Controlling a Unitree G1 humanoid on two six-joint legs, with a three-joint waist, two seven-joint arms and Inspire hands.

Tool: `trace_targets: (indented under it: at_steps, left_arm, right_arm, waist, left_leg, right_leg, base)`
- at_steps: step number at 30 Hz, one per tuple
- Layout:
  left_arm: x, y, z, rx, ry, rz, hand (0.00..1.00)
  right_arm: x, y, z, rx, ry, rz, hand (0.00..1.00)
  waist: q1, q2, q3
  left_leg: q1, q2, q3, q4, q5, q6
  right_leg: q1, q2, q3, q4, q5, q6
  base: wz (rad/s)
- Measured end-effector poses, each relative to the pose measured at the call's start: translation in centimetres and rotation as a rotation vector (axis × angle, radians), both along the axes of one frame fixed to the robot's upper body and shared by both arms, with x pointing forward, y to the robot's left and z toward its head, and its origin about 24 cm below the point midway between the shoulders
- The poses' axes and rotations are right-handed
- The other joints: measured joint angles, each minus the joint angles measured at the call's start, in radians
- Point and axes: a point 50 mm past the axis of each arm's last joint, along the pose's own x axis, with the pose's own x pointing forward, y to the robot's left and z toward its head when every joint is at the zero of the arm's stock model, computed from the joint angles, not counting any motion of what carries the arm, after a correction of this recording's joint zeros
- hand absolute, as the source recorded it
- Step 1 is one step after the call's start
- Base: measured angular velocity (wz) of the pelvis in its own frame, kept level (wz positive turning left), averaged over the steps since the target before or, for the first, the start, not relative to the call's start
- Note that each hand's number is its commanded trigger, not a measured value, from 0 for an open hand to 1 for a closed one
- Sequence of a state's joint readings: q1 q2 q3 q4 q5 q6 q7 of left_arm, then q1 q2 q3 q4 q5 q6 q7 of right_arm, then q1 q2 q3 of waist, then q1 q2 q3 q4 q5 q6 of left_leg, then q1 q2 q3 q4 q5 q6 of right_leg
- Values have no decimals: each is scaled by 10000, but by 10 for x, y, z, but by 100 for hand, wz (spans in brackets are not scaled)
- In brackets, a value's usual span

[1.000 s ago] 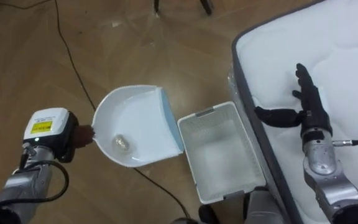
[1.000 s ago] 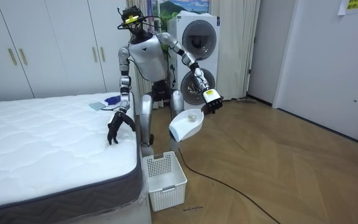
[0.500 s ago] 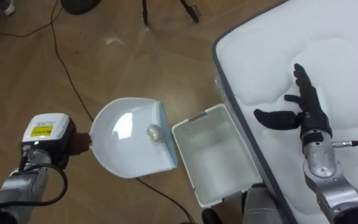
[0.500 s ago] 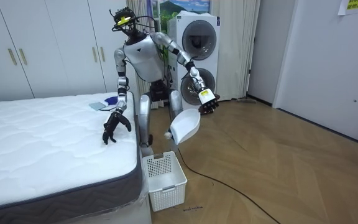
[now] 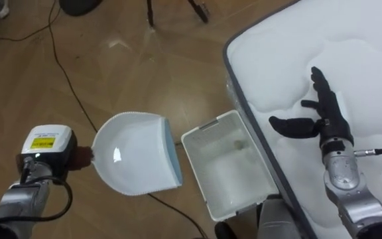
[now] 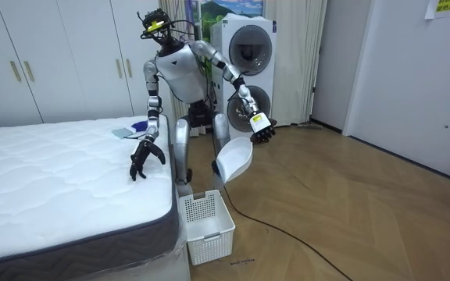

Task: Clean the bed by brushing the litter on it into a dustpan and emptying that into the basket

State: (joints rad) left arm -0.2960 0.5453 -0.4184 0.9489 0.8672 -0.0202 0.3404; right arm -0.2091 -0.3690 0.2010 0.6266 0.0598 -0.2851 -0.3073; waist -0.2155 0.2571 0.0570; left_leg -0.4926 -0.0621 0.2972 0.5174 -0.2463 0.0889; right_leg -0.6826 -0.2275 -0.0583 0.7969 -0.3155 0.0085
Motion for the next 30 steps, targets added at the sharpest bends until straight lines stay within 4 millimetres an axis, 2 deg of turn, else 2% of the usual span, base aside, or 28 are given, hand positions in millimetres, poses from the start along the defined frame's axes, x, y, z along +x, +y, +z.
trace_targets:
  at_steps: [7,13,14,17,19,21,23,25,28,30]
  left_arm:
    - [-6,3,-3,52,187,64,100]
    - [-7,10,1,263,141,85,100]
    - [-7,10,1,258,129,65,100]
    - [-8,10,1,190,-13,90,100]
    - [-7,9,3,134,-286,37,100]
    - [-15,10,1,-41,-697,15,100]
    - [-19,10,1,-171,-866,5,100]
    - [-16,7,3,-283,-981,-150,100]
    - [-12,0,5,-472,-1151,-349,100]
    - [-10,-7,8,-622,-1388,-605,100]
  right_arm:
    - [-1,0,-1,18,19,12,0]
    - [-6,-1,-6,38,193,-45,0]
    - [-8,-1,-7,72,246,-94,0]
    - [-10,-2,-9,136,317,-162,0]
    - [-10,-3,-9,243,268,-360,0]
    - [-10,-3,-10,549,264,-566,0]
    - [-11,-5,-11,544,326,-809,0]
    - [-13,-10,-14,537,447,-1157,0]
    - [-15,-15,-17,692,648,-1545,0]
    - [-18,-15,-18,759,660,-1566,0]
  waist:
    - [-7,-24,-12]
    - [37,-212,-104]
    - [80,-220,-105]
    - [532,-356,-123]
    - [738,-432,-128]
    - [1005,-575,-129]
    - [1060,-609,-137]
    - [887,-613,-136]
    - [849,-620,-142]
    - [868,-713,-158]
  left_leg:
    - [-1,2,1,-15,0,0]
    - [120,29,13,1,4,-7]
    - [192,98,49,12,-4,-16]
    - [354,325,214,51,-141,-129]
    - [392,358,120,101,-195,-170]
    - [584,365,12,82,-336,-237]
    - [650,391,9,99,-409,-249]
    - [678,430,9,168,-431,-223]
    - [874,574,135,189,-546,-141]
    - [1134,747,605,220,-730,-47]
  right_leg:
    - [3,2,-7,-27,0,1]
    - [114,56,12,-99,8,-5]
    - [199,210,56,-226,57,-1]
    - [228,563,434,-468,279,-53]
    - [186,789,756,-539,393,-34]
    - [186,1113,1263,-639,542,-21]
    - [220,1241,1392,-754,659,-12]
    - [324,1277,1420,-875,750,41]
    - [590,1597,1587,-1270,1013,145]
    - [654,1751,1741,-1444,1201,211]
  base:
    - [0]
    - [-3]
    - [-27]
    - [-57]
    - [-64]
    - [-81]
    - [-53]
    - [-14]
    - [-37]
    - [-63]
